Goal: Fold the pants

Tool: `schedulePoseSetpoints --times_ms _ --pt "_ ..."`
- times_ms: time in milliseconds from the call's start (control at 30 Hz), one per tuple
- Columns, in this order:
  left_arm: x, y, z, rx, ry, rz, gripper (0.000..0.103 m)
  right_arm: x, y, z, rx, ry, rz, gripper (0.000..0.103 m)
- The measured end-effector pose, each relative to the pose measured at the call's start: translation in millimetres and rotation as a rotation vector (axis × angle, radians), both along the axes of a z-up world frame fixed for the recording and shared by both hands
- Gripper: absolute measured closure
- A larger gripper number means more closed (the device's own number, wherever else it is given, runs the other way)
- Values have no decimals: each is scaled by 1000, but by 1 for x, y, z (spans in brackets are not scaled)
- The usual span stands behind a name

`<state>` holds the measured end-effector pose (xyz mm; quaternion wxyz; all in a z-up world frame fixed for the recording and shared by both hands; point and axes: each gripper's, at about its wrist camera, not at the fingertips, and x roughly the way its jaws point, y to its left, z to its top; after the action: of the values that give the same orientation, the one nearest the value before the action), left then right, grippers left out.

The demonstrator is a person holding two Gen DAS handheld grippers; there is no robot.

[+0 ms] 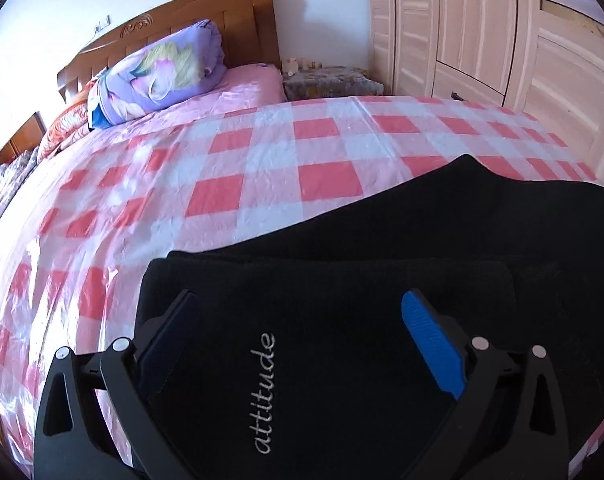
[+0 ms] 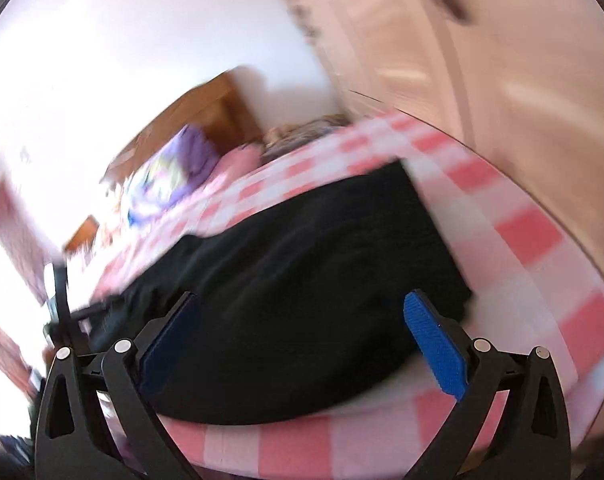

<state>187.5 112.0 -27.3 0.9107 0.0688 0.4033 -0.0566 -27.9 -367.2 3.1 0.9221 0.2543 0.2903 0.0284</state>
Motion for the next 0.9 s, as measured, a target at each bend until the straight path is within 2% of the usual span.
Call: schedulePoseSetpoints --times_ms 100,200,267,433,567,700,800,900 --pt "2 10 -6 -60 40 26 1 0 -27 -19 89 86 -68 4" --pt "4 21 -8 -121 52 78 1 11 -34 -37 174 131 -65 4" --pt "4 20 -7 -113 46 87 1 21 -35 -45 208 147 -52 4" --pt "3 14 -6 -60 35 94 1 38 -23 -38 167 204 -71 4" --pt "5 17 -6 -71 40 96 1 45 -27 -40 203 224 -108 5" --pt "4 15 -6 -61 36 93 1 40 -6 -39 110 293 -66 4" --pt "3 16 -5 -68 30 92 1 40 7 -39 59 284 -66 4" --pt "2 16 -4 -62 16 97 1 42 -3 -42 147 228 -133 4"
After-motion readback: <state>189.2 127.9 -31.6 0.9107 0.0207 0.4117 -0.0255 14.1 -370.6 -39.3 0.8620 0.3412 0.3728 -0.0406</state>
